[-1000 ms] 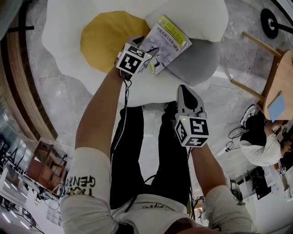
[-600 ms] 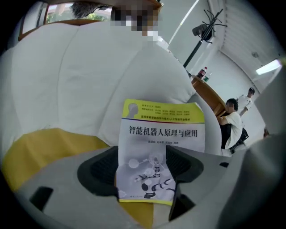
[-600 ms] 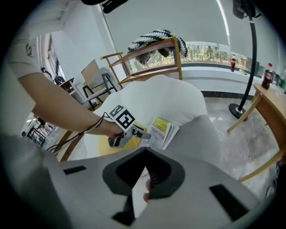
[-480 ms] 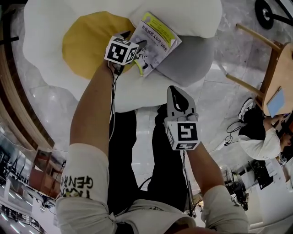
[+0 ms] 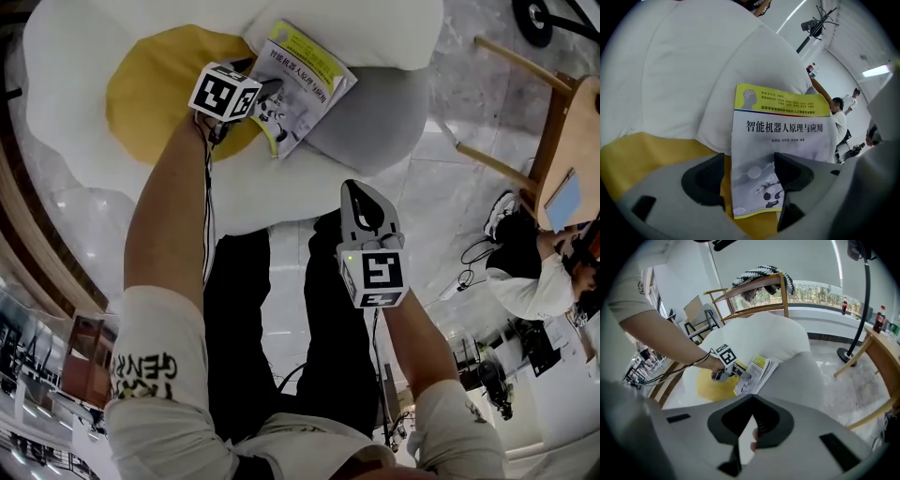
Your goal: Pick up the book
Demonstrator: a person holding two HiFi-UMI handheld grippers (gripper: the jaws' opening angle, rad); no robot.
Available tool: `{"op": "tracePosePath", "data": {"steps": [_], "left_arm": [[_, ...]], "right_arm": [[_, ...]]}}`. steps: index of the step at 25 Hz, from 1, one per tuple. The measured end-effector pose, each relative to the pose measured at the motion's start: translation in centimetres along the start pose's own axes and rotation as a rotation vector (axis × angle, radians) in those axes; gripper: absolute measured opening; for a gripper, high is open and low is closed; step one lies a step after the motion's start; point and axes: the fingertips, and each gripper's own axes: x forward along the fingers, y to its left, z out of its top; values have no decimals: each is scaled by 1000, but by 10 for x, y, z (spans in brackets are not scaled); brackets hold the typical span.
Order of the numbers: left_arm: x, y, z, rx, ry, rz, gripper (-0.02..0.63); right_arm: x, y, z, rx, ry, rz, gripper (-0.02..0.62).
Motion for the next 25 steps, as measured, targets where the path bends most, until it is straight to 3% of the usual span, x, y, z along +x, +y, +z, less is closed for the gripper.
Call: {"op": "tracePosePath", "data": {"steps": [5, 12, 15, 17, 21, 25], "left_arm": [[6, -3, 4, 50, 5, -39, 327], [3, -4, 1, -2, 7, -68, 303], [-9, 0, -2, 33, 67, -30, 180], [-19, -5, -8, 67, 98, -51, 116], [-39, -22, -18, 173, 166, -102, 81], [-48, -33, -23, 185, 176, -106, 77]], "right_arm": [[2, 15, -8, -31, 6, 43, 25], [8, 16, -12, 10, 5, 20, 25], [7, 17, -12, 29, 4, 17, 25], [7, 20, -11, 37, 6, 27, 25], [10, 30, -2, 32, 8, 40, 25], [9, 41, 14, 37, -4, 51, 25]]}}
